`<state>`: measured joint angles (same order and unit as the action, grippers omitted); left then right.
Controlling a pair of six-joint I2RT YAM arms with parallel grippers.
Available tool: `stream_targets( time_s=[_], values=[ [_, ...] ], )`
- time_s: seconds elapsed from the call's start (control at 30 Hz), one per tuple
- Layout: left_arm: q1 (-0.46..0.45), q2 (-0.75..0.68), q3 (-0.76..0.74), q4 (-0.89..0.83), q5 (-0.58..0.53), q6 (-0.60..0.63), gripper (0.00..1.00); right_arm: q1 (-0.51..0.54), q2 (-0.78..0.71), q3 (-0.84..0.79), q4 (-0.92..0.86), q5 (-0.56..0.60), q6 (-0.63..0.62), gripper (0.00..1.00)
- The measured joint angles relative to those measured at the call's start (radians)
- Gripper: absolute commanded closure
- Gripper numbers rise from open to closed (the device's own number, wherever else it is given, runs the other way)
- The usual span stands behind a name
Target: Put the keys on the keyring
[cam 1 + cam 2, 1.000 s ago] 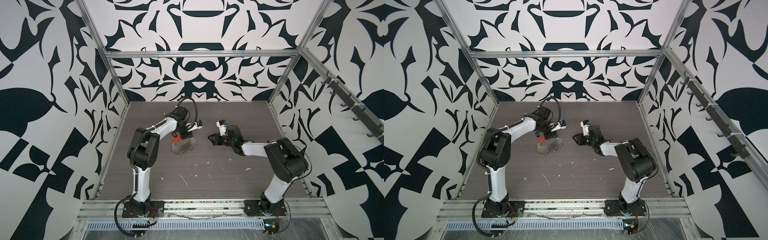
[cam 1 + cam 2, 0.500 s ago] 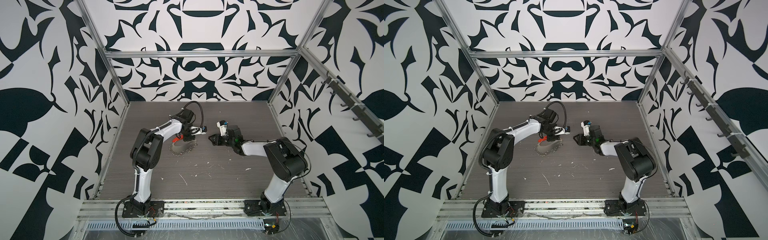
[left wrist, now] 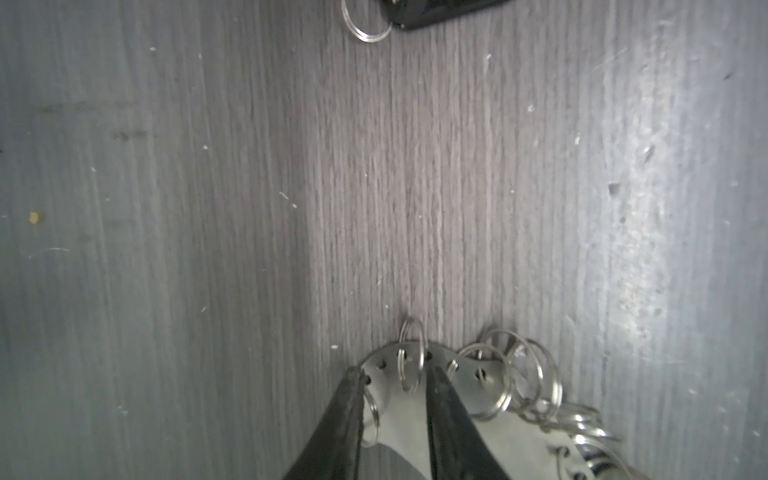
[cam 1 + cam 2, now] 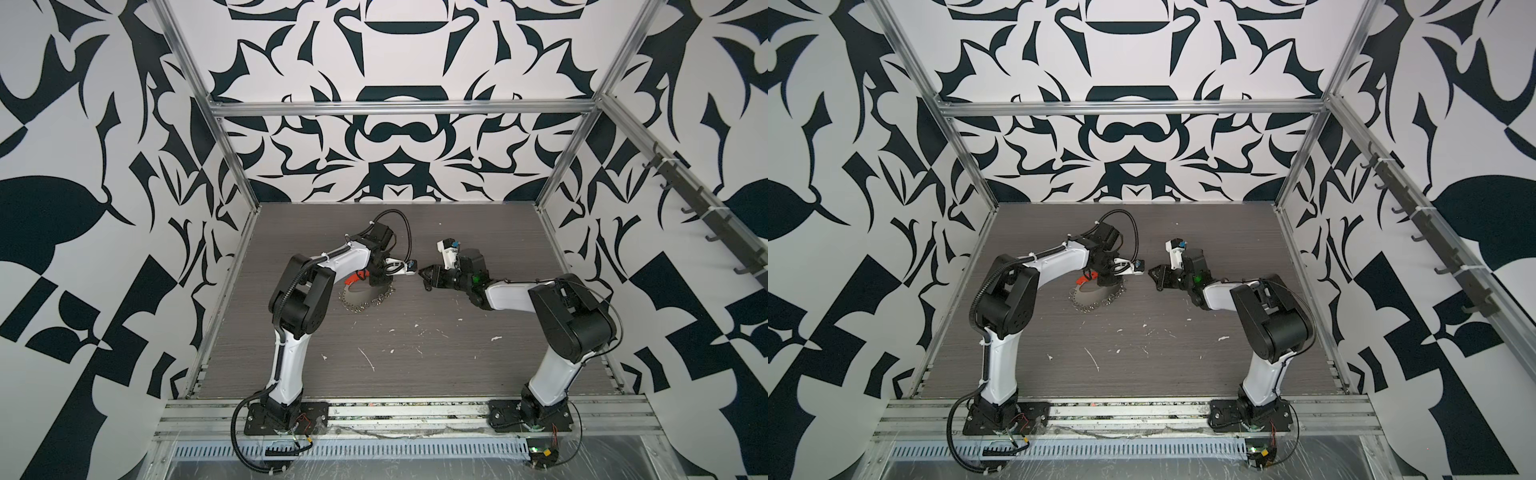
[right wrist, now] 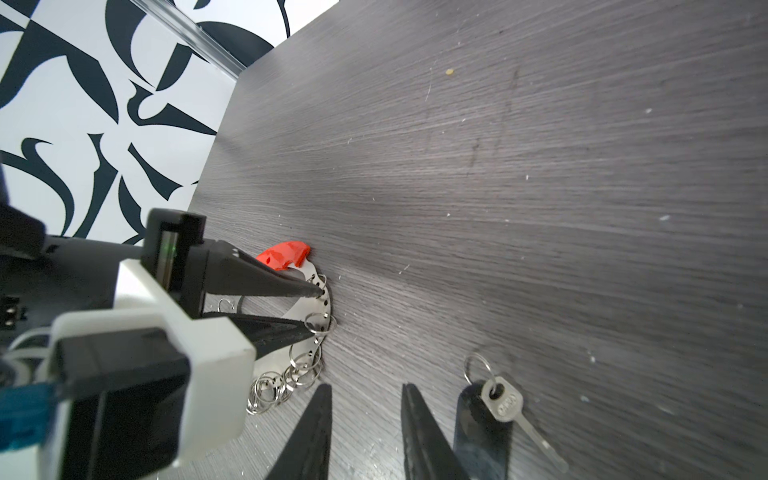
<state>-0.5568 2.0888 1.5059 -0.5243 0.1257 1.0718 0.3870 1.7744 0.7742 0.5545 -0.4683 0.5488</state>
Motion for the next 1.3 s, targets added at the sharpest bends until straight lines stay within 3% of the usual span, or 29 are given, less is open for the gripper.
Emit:
stream_targets(
  time_s=[0.47,0.63,0.97,1.3],
  values=[
    [-0.01,0.018,0.024,-0.005,-0.004,-0.004,0.82,-0.008,0.016,-0.011,0.023,-0.019,0.024,0.68],
    [-0.011,0.029,0.031,-0.018,-0.006,-0.014,1.0,-0.011,0.016,-0.011,0.03,-0.023,0.028,0.68],
    [-0.008,0.017,0.031,-0.017,0.04,-0.068,1.0,-0.013,0.014,-0.008,-0.024,-0.008,0.001,0.69],
    [0.039,-0.302,-0.095,0.03,0.266,-0.269,1.0,0.047,-0.139,0.087,-0.189,-0.033,-0.084,0.7]
  ],
)
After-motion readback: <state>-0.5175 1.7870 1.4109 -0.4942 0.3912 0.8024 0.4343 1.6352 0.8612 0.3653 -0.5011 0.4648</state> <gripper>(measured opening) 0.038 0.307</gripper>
